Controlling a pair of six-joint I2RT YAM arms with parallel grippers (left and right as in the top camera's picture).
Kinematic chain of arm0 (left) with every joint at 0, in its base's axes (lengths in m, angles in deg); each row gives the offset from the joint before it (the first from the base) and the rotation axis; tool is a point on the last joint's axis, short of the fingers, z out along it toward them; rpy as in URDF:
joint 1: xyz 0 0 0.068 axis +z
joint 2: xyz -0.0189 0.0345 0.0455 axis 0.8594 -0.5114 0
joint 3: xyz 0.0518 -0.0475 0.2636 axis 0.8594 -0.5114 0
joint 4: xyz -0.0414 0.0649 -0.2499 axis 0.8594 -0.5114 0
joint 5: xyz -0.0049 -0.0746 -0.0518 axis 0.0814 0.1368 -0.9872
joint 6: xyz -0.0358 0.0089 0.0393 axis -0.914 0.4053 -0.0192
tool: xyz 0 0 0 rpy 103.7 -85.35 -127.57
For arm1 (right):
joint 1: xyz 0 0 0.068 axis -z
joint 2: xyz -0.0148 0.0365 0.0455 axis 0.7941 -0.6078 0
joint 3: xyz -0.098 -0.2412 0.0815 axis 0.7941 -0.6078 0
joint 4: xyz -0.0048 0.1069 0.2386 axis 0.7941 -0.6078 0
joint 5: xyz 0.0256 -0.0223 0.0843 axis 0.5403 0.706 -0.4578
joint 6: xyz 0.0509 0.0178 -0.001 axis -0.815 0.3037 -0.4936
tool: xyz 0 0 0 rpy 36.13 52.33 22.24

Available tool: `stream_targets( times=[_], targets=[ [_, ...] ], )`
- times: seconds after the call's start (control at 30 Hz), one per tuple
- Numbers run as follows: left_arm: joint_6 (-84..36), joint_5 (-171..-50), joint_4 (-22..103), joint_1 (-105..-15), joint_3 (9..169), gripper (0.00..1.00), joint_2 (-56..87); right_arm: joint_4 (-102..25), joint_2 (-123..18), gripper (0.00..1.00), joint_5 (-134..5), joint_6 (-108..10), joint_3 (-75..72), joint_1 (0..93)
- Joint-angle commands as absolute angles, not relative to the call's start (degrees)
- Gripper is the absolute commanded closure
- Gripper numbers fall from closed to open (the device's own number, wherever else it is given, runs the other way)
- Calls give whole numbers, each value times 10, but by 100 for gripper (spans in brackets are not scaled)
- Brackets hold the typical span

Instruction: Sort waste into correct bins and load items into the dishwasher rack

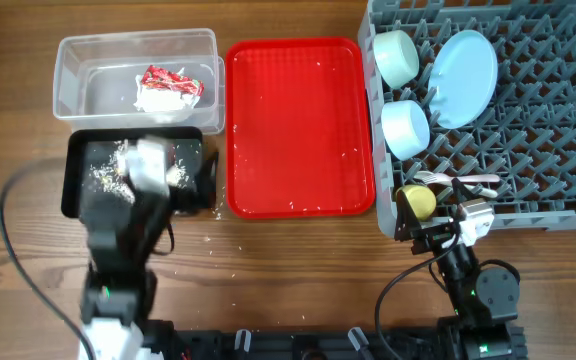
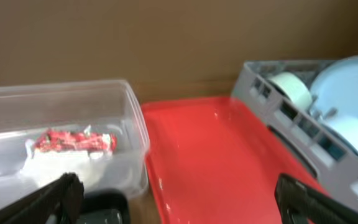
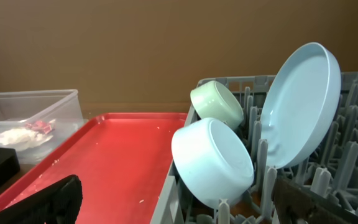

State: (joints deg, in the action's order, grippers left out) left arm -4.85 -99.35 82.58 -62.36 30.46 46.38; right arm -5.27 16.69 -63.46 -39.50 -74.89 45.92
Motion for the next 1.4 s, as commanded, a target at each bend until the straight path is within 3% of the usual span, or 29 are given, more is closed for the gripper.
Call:
stream_targets(
  times=[0.0,0.17,0.4,1.37],
  targets=[
    [-37,-1000,839,-615,180,0,613,-51,170,0,-628,-399,-750,461],
    [-37,-1000,781,-594,116,0,762,-51,170,0,-628,-399,-750,461],
    [-37,-982,719,-593,93,0,854,-51,170,0,-628,-399,-750,461],
    [-37,-980,719,-593,93,0,867,-51,170,0,-628,-399,-750,461]
  ],
)
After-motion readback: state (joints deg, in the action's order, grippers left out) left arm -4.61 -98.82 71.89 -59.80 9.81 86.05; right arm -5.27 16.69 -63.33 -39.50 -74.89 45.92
